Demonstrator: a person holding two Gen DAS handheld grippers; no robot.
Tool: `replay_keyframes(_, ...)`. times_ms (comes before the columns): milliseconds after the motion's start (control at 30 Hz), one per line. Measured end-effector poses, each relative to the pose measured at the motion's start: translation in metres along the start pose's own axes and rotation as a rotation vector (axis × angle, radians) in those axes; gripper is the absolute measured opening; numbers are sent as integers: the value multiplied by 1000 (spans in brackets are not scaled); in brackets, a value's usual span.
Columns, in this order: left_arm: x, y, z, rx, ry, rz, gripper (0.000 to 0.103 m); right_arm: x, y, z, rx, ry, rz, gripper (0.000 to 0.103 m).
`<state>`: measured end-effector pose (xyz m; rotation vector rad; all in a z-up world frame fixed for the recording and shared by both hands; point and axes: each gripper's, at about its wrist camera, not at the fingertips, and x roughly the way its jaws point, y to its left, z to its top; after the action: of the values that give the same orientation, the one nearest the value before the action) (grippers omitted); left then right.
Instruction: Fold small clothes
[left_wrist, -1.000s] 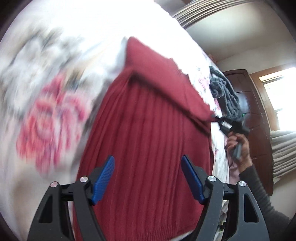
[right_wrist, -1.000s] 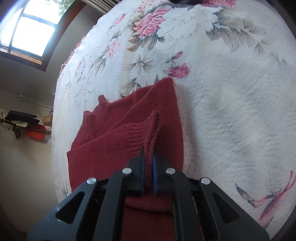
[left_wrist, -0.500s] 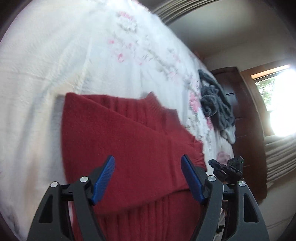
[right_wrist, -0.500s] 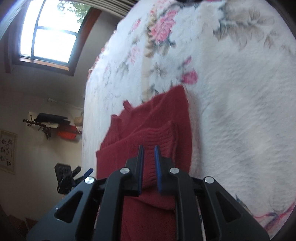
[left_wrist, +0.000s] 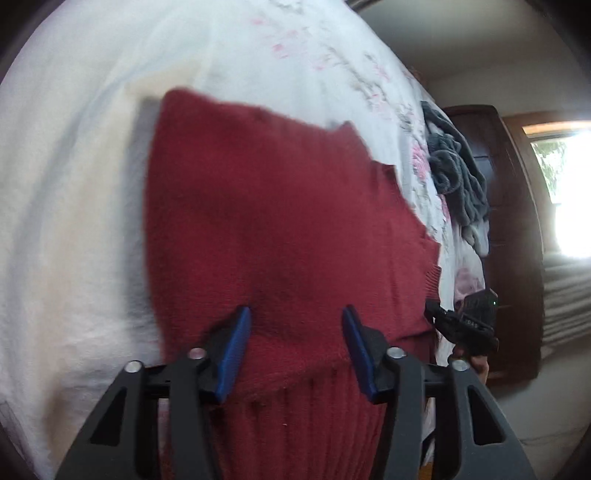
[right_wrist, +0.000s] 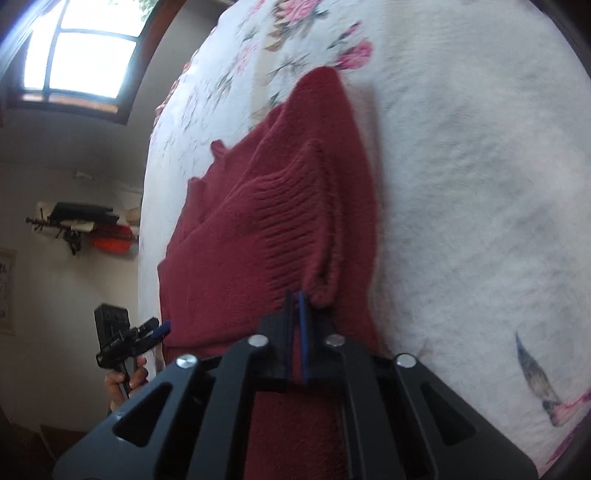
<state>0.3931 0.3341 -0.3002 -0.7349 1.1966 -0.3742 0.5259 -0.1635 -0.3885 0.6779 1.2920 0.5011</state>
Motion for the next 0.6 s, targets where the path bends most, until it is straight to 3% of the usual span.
replay_keyframes(33, -9, -6, -3, 10, -17, -3, 52, -6, 4, -3, 12, -15, 12, 13)
replay_keyframes(100, -26, -21, -17, 46, -35, -49, 58, -24, 18, -19, -12, -31, 61, 23)
replay_keyframes(167, -41, -26, -49, 59, -10, -113, 64, -35, 27, -44, -34, -7, 89, 23)
replay_keyframes(300, -46, -19, -126, 55, 97, -162, 67, -30, 32, -138, -77, 171, 132, 23)
replay_keyframes(400, -39, 7, -196, -23, 168, -140, 67, -21, 22, -201, -69, 267, 120, 23)
replay_keyframes(433, -36, 14, -211, -47, 179, -126, 67, -19, 13, -219, -36, 291, 113, 28)
replay_keyframes(467, -35, 20, -226, -65, 180, -94, 67, -18, 7, -227, -22, 311, 101, 30)
replay_keyframes(500, -40, 26, -242, -75, 169, -83, 67, -19, -1, -241, -16, 319, 58, 26)
replay_keyframes(600, -64, 38, -272, -123, 158, -88, 67, -39, -12, -262, 31, 328, 35, 27)
